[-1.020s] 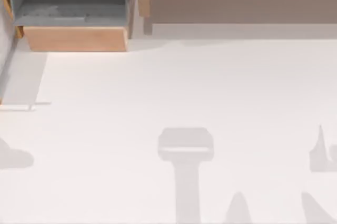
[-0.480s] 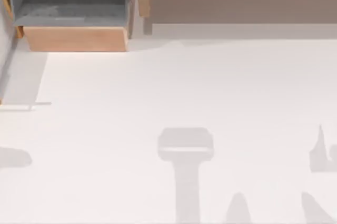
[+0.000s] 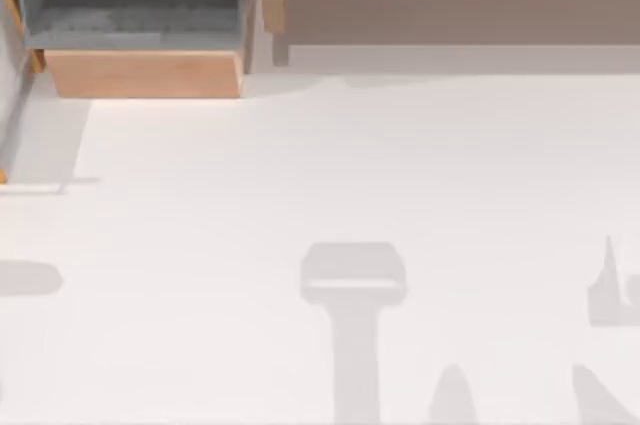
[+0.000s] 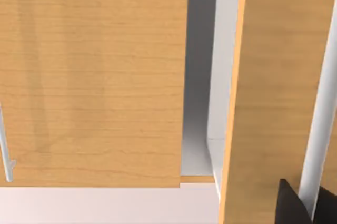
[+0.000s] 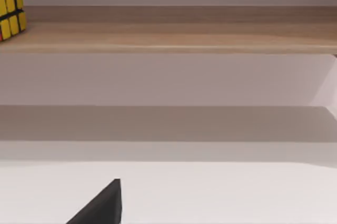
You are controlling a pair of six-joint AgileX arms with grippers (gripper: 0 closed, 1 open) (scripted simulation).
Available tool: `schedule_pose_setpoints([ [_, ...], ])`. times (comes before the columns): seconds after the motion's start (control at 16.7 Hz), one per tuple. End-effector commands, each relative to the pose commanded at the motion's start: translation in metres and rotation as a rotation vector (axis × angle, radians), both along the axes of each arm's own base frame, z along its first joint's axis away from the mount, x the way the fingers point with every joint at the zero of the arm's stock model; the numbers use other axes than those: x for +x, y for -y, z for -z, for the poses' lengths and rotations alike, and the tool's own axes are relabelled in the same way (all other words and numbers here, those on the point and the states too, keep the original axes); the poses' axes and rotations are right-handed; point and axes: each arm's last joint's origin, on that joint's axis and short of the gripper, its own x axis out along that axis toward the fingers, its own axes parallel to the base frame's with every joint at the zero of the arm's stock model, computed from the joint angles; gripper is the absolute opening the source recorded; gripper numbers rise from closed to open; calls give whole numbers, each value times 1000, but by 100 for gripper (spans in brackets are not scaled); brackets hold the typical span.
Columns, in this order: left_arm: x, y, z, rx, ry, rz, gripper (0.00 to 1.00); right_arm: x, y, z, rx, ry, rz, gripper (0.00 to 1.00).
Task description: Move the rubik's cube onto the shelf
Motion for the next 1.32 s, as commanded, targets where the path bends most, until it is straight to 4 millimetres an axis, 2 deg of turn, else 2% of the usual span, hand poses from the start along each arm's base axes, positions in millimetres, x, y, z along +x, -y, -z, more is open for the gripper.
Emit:
schedule_pose_setpoints([
  [0.24,38,1,-1,4,4,-2,0,0,0,0,0,0,0,100],
  [0.6,41,1,1,-4,-7,-7,0,0,0,0,0,0,0,100],
  [0.72,51,0,2,-5,-8,-6,0,0,0,0,0,0,0,100],
  [1.02,97,1,0,1,-1,-6,0,0,0,0,0,0,0,100],
  [1.14,103,2,1,-4,-6,-6,0,0,0,0,0,0,0,100],
  [1.32,101,1,1,-6,-9,-9,0,0,0,0,0,0,0,100],
])
